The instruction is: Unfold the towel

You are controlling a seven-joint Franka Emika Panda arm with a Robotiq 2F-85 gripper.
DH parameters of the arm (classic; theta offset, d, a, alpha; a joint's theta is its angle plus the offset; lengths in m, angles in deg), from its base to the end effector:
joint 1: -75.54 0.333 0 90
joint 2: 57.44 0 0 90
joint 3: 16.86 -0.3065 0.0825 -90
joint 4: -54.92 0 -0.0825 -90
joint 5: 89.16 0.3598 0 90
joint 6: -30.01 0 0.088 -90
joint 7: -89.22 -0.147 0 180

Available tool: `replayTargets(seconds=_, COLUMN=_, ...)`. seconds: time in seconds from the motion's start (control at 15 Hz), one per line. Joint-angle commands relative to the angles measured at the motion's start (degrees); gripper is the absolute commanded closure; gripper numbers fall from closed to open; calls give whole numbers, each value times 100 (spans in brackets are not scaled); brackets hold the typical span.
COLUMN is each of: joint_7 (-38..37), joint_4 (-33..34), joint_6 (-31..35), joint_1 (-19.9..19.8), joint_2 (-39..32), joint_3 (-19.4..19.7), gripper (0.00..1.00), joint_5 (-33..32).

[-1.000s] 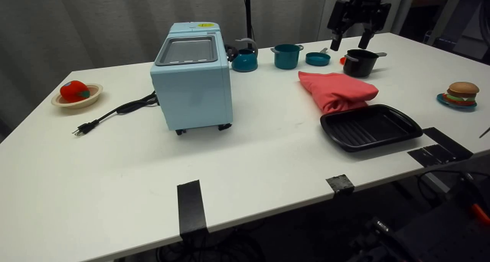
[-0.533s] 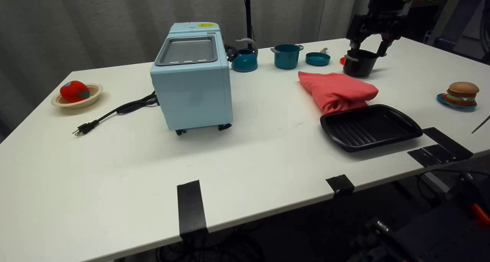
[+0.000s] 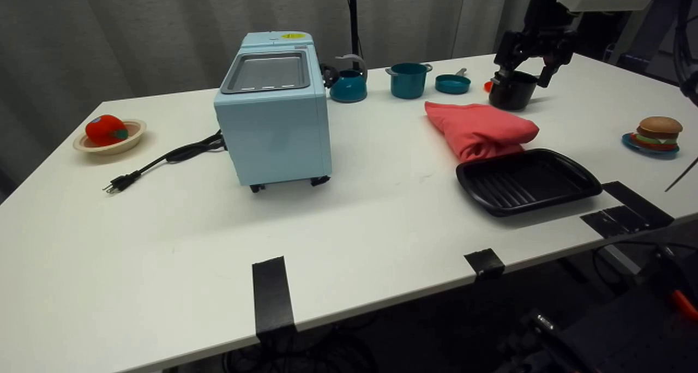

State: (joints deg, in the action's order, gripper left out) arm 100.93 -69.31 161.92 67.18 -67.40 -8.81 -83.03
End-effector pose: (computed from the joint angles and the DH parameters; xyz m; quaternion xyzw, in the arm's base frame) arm 0.5119 -0.1453 0.2796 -0.9965 0.0766 0.0115 0.0307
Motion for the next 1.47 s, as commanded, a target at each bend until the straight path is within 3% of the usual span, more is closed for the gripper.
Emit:
replayTargets(seconds=0.0, joint_7=-1, joint_4=-11, joint_6=151, joint_1=-61, joint_2=-61, joint_3=-48, gripper=0, joint_5=16)
replayTargets(seconds=0.53, joint_7=-51, joint_4=1, joint_6=715, joint_1=-348, joint_2=-539, joint_3=67, gripper=0, joint_5=122)
replayTargets(seconds=1.13, joint_7=-40, joint_4=11, joint_6=879, joint_1=-598, joint_2=-1198, joint_3=-117, gripper=2, joint_5=837)
replayTargets(seconds=1.27, joint_7=-40, joint_4=32, joint_6=945, joint_1=-599, joint_2=-1321, joint_3=-172, gripper=26, joint_5=929)
replayTargets(seconds=1.4, joint_7=-37, joint_4=53, joint_6=997, joint_1=-605, joint_2=-1404, joint_3=-216, gripper=41, joint_5=970)
